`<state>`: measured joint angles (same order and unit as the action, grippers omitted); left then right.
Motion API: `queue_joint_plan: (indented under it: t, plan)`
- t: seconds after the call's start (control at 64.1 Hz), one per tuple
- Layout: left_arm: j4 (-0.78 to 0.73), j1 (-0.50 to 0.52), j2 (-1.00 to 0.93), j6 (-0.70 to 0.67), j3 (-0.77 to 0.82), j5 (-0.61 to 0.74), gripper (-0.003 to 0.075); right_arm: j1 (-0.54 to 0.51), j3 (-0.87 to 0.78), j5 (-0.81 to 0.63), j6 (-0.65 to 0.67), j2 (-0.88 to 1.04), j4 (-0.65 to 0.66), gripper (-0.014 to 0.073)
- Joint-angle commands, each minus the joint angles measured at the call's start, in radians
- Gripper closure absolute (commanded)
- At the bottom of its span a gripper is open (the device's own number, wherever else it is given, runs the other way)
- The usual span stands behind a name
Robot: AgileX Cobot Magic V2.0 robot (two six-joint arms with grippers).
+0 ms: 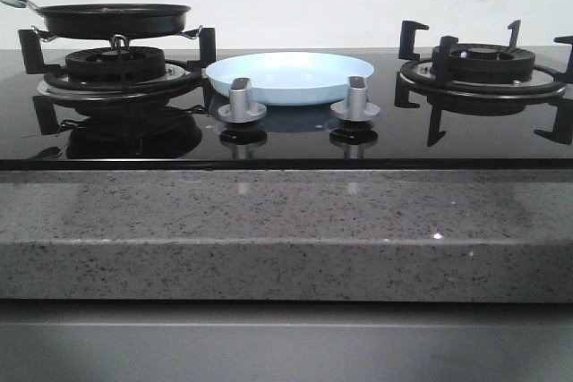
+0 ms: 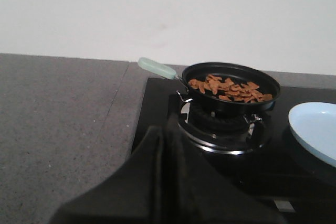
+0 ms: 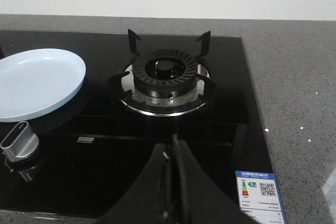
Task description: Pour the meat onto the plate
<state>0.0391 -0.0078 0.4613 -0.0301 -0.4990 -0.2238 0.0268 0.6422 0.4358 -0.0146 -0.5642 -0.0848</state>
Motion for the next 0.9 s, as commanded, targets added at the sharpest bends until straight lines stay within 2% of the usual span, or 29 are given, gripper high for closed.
queue_joint_plan:
  t: [0.0, 0.125, 0.203, 0.265, 0.296, 0.359, 0.437, 0.749, 0.889]
  plan:
    - [0.007, -0.008, 0.011, -0.009, -0.039, 0.105, 0.0666, -0.005, 0.039, -0.066, 0.0, -0.012, 0.007, 0.0634]
    - [-0.019, -0.008, 0.011, -0.009, -0.039, 0.105, 0.0415, -0.005, 0.039, -0.067, 0.0, -0.012, 0.007, 0.0519]
    - [-0.028, -0.008, 0.011, -0.009, -0.039, 0.11, 0.0211, -0.005, 0.039, -0.069, 0.0, -0.012, 0.007, 0.0389]
    - [-0.028, -0.008, 0.011, -0.009, -0.039, 0.109, 0.0111, -0.005, 0.039, -0.07, 0.0, -0.012, 0.007, 0.0249]
    - [-0.028, -0.008, 0.011, -0.009, -0.039, 0.109, 0.0085, -0.005, 0.039, -0.073, 0.0, -0.012, 0.007, 0.0194]
    - [-0.028, -0.008, 0.011, -0.009, -0.039, 0.114, 0.0061, -0.005, 0.039, -0.079, 0.0, -0.012, 0.007, 0.0087]
    - [-0.028, -0.008, 0.011, -0.009, -0.039, 0.114, 0.0061, -0.005, 0.039, -0.083, 0.0, -0.012, 0.007, 0.0008]
    - [-0.028, -0.008, 0.011, -0.009, -0.039, 0.114, 0.0062, -0.005, 0.039, -0.09, 0.0, -0.012, 0.007, 0.0]
    - [-0.028, -0.008, 0.011, -0.009, -0.039, 0.114, 0.0062, -0.005, 0.048, -0.102, 0.0, -0.021, -0.036, 0.0002]
